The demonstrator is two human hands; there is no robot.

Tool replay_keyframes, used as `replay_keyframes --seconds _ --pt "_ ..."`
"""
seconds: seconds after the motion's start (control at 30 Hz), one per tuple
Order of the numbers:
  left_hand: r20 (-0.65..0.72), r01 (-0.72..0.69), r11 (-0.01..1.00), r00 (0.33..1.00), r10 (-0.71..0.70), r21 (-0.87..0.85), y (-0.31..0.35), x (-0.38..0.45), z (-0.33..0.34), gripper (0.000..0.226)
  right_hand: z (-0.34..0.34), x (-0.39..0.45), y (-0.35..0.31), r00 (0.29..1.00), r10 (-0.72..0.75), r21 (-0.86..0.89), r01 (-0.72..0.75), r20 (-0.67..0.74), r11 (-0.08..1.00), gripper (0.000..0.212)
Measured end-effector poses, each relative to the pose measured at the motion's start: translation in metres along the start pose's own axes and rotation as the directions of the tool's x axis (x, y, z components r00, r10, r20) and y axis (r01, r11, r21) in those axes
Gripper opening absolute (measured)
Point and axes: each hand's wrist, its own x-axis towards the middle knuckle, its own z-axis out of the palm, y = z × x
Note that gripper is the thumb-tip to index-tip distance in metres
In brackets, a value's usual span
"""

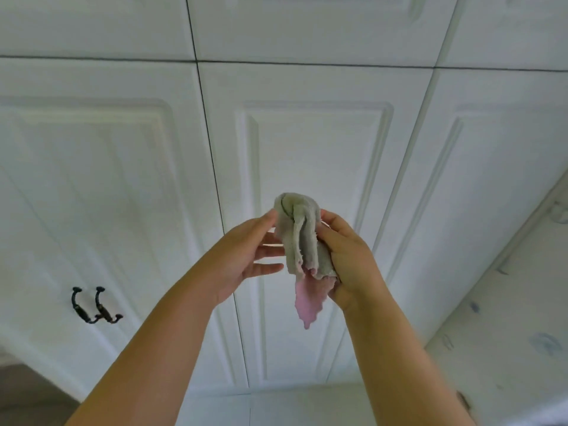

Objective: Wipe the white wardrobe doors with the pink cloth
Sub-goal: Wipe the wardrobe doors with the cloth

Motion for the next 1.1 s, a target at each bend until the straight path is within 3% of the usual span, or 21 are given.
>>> replay_keyframes --seconds 0.07,0.13,0.23,0.3,0.47,0.6,0.67,0.8,0.87,0.93,0.97,1.0,1.03,1.1 --pt "0.033 -0.062 0.996 0.998 0.060 0.066 -0.002 -0.004 0.011 0.037 -0.002 -0.006 0.000 1.000 -0.025 -0.011 0.025 0.002 1.000 0.020" --pt "-0.070 -0.140 0.980 0.986 0.151 0.141 -0.004 -0.004 0.017 0.027 -0.006 -0.008 -0.001 0.997 -0.072 -0.085 0.068 -0.036 0.994 0.016" --pt "-0.204 -0.197 0.971 0.953 0.222 0.136 -0.005 -0.003 0.018 0.018 -0.015 -0.009 0.000 0.953 -0.278 -0.439 0.200 -0.121 0.876 0.015" --pt "-0.254 -0.225 0.962 0.932 0.259 0.154 -0.005 -0.003 0.015 0.016 -0.023 -0.011 -0.002 0.922 -0.347 -0.550 0.202 -0.173 0.810 0.011" --pt "-0.378 -0.271 0.905 0.840 0.389 0.328 -0.007 -0.003 0.010 0.008 -0.031 -0.016 -0.004 0.949 -0.150 -0.305 0.061 -0.278 0.950 0.013" --pt "-0.389 -0.222 0.823 0.797 0.463 0.523 -0.013 0.002 0.001 0.006 -0.032 -0.018 -0.005 0.975 -0.014 -0.043 0.004 -0.221 0.999 0.014" --pt "-0.411 -0.179 0.792 0.776 0.478 0.583 -0.020 0.004 -0.006 0.006 -0.033 -0.019 -0.006 0.987 0.032 0.144 -0.010 -0.156 0.989 0.025" --pt "-0.445 -0.114 0.794 0.777 0.446 0.597 -0.031 0.003 -0.015 0.008 -0.033 -0.019 -0.006 0.996 -0.056 0.276 0.075 -0.074 0.958 0.027" --pt "-0.446 -0.086 0.760 0.765 0.465 0.644 -0.032 0.000 -0.012 0.022 -0.026 -0.023 -0.007 0.993 -0.119 0.318 0.120 -0.022 0.941 0.025" --pt "-0.398 -0.195 0.707 0.711 0.579 0.679 -0.029 -0.007 -0.004 0.034 -0.018 -0.025 -0.006 0.990 -0.136 0.415 0.111 0.031 0.903 0.025" --pt "-0.348 -0.296 0.729 0.728 0.590 0.617 -0.025 -0.011 0.002 0.039 -0.013 -0.027 -0.006 0.988 -0.133 0.466 0.083 0.076 0.881 0.025" --pt "-0.270 -0.372 0.779 0.789 0.552 0.504 -0.021 -0.015 0.009 0.047 -0.009 -0.028 -0.004 0.984 -0.132 0.479 0.060 0.116 0.876 0.030" --pt "-0.163 -0.391 0.821 0.856 0.490 0.416 -0.018 -0.018 0.015 0.057 -0.006 -0.028 -0.001 0.982 -0.130 0.433 0.058 0.138 0.899 0.036" --pt "-0.002 -0.377 0.842 0.912 0.409 0.386 -0.017 -0.018 0.022 0.070 -0.002 -0.030 0.002 0.982 -0.153 0.230 0.125 0.110 0.965 0.039"
